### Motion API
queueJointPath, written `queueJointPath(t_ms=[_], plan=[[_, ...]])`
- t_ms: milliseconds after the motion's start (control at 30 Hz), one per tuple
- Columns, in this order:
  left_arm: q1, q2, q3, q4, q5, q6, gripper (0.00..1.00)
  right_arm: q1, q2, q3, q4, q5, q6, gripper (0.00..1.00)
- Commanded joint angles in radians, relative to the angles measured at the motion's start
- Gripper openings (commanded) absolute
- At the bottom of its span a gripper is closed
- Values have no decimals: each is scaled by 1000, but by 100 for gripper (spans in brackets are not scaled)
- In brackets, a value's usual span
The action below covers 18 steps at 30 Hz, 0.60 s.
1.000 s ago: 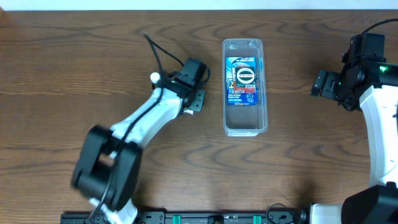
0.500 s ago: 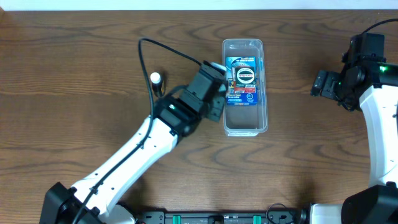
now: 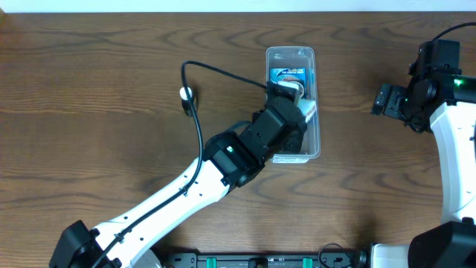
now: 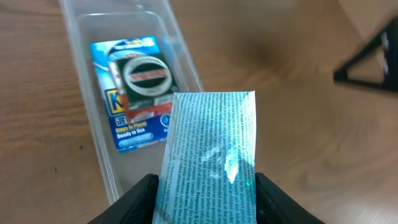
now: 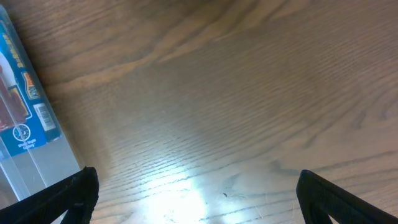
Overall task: Pack container
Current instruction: 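Carry the tube box into the container and lower it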
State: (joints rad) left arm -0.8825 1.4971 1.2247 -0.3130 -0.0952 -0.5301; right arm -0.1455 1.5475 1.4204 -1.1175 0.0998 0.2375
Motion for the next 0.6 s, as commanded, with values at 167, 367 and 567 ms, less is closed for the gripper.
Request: queueJointPath(t_ms=[167,367,567], plan=[[-1,81,13,66,-82,-235,47,-5,3,2,0,-3,12,99],[-1,184,13,122,-82,-235,47,-5,3,2,0,-3,12,99],[-1,252,13,158,-82,-243,47,-5,3,2,0,-3,12,99]])
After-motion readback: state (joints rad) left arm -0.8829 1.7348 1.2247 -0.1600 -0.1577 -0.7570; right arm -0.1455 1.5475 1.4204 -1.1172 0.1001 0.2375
